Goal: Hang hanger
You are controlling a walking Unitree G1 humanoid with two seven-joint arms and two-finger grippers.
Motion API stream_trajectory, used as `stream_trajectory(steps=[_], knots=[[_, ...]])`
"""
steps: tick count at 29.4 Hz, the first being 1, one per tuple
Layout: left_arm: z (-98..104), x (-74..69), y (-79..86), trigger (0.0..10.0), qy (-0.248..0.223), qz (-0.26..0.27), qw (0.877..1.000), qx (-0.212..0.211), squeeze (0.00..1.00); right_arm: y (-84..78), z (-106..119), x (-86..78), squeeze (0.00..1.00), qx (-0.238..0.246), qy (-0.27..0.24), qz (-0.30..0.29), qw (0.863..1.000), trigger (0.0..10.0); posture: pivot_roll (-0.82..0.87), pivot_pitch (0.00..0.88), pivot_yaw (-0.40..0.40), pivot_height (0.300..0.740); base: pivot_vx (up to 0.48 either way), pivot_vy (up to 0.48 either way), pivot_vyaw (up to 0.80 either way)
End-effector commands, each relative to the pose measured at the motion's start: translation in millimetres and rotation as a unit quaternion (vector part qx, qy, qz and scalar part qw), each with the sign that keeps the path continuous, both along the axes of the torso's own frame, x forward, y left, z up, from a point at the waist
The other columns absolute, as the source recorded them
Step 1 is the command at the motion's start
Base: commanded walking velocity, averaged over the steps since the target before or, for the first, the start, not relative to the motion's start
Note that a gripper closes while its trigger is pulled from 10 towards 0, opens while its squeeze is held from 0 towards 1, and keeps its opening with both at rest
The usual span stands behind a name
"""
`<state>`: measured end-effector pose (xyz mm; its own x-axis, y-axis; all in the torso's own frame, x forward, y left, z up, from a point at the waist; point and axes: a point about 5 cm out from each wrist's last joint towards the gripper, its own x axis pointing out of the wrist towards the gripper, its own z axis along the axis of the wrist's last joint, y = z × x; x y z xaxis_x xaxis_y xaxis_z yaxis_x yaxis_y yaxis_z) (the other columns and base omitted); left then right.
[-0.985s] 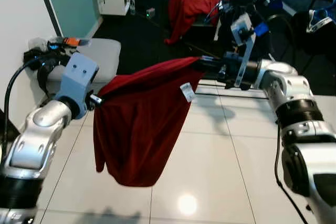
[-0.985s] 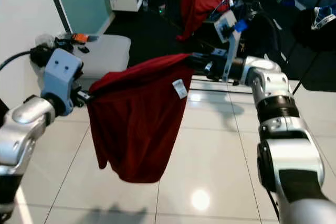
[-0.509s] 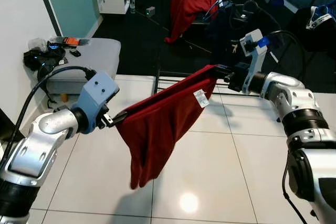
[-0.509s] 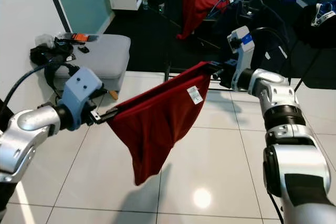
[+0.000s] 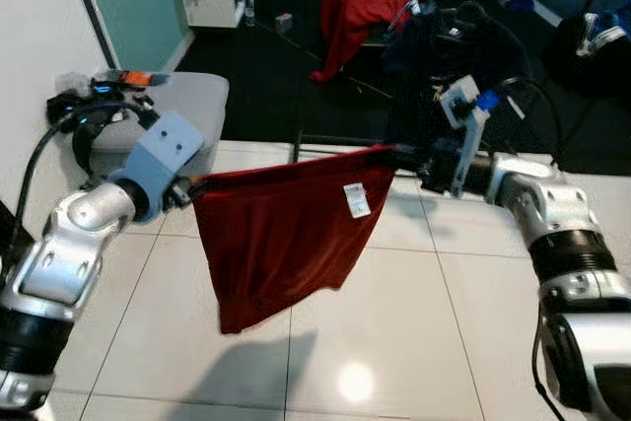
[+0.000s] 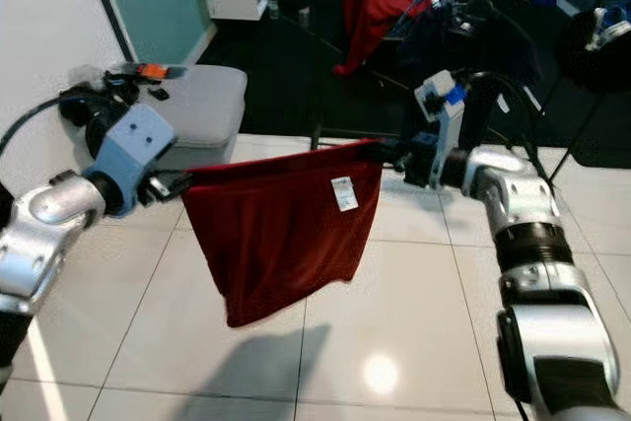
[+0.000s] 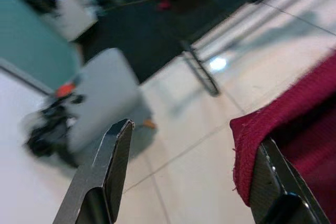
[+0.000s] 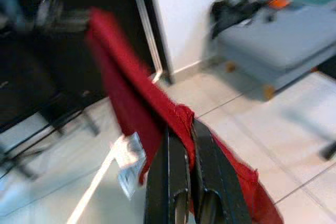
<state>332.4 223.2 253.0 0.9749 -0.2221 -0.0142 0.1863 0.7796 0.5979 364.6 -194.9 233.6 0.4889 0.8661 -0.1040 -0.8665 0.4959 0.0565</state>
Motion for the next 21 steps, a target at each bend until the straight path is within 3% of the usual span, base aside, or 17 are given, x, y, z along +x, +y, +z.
stream_trajectory(steps=[1, 3, 6, 8, 13, 15, 17, 21], knots=[[11, 2.5, 18.6, 10.0, -0.025, 0.048, 0.999, -0.004, 0.00, -0.3, 0, -10.2, 0.00, 0.007, -0.004, 0.036, 0.999, 0.0, 0.09, 0.060, 0.003, 0.740, 0.000, 0.000, 0.00], [17, 4.9, 20.1, 10.0, -0.040, 0.053, 0.997, -0.024, 0.00, 4.0, -4, -15.1, 0.00, 0.012, -0.002, 0.050, 0.999, 0.0, 0.09, 0.054, 0.010, 0.740, 0.000, 0.000, 0.00], [22, 9.4, 10.9, 10.0, -0.046, 0.024, 0.997, -0.056, 0.00, 7.9, -8, -8.0, 0.00, 0.025, -0.010, -0.015, 1.000, 0.0, 0.09, 0.041, 0.024, 0.740, 0.000, 0.000, 0.00], [17, 10.0, 4.0, 10.0, -0.032, -0.001, 0.998, -0.050, 0.00, 7.8, -3, 0.2, 0.00, 0.027, -0.030, -0.055, 0.998, 0.0, 0.08, 0.030, 0.032, 0.740, 0.000, 0.000, 0.00], [15, 10.3, 2.3, 10.0, -0.026, -0.008, 0.999, -0.046, 0.00, 8.2, 0, 2.6, 0.00, 0.025, -0.040, -0.066, 0.997, 0.0, 0.08, 0.029, 0.033, 0.740, 0.000, 0.000, 0.00], [-7, 5.4, -3.3, 10.0, 0.028, -0.030, 0.999, -0.023, 0.00, 12.9, 24, 14.9, 0.00, 0.030, -0.097, -0.091, 0.991, 0.0, 0.07, 0.010, 0.029, 0.740, 0.000, 0.000, 0.00], [-18, 0.5, -4.5, 10.0, 0.053, -0.038, 0.998, -0.013, 0.00, 14.9, 35, 20.6, 0.00, 0.028, -0.123, -0.100, 0.987, 0.0, 0.07, 0.008, 0.018, 0.740, 0.000, 0.000, 0.00], [-27, -3.8, -5.3, 10.0, 0.071, -0.046, 0.996, -0.008, 0.00, 16.7, 44, 23.7, 0.00, 0.025, -0.141, -0.104, 0.984, 0.0, 0.07, 0.007, 0.009, 0.740, 0.000, 0.000, 0.00]])
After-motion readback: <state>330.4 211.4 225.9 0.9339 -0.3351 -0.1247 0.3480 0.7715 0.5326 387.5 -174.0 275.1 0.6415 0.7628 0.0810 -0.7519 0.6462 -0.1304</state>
